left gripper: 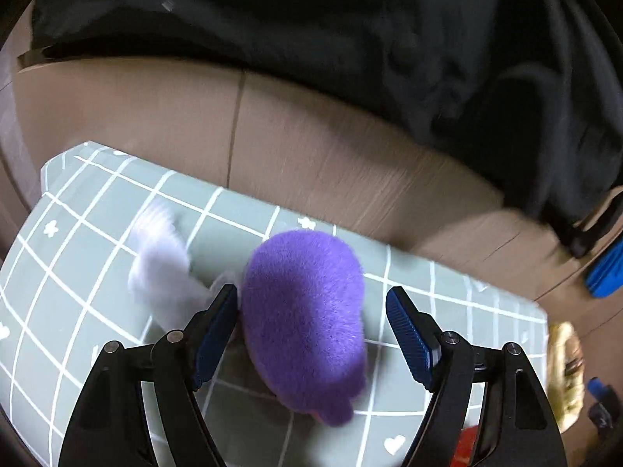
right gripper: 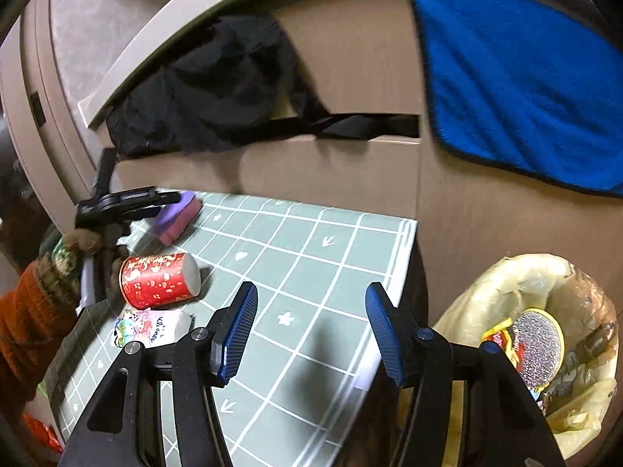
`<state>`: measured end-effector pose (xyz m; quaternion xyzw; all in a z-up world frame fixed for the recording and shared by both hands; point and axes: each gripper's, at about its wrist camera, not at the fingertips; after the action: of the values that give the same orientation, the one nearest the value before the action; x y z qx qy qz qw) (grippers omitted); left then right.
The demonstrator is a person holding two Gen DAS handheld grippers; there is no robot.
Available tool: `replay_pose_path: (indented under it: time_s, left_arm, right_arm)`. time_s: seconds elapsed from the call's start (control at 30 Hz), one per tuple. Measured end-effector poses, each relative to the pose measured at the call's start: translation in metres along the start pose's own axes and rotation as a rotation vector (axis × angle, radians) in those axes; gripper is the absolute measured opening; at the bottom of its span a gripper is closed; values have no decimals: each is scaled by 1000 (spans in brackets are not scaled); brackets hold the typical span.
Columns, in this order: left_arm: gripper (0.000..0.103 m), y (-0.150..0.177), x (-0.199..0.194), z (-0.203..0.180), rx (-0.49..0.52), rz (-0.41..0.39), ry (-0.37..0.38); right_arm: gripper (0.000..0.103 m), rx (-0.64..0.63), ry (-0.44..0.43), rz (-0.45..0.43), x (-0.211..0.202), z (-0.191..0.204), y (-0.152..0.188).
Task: Collect trash
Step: 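Grasp the purple sponge with the left gripper while the right gripper reaches for the white tissue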
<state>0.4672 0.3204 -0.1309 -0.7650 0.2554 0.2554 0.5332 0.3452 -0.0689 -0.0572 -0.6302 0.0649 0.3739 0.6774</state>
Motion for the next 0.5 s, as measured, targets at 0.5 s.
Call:
replay_pose_path:
  time_s: [0.5]
  left_arm:
    - [60,55,-80,-3,27,-2,61]
  right_arm:
    - [56,-181,-80,-38,7,81,-46]
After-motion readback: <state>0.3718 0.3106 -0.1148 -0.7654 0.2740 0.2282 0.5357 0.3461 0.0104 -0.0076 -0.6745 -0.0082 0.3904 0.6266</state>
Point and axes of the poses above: each gripper's, at about its wrist camera, not at the fingertips, and x roughly the way its jaws point, z to its left, y to its underside, and after that the axes turned 8 degrees about -z, right-handed
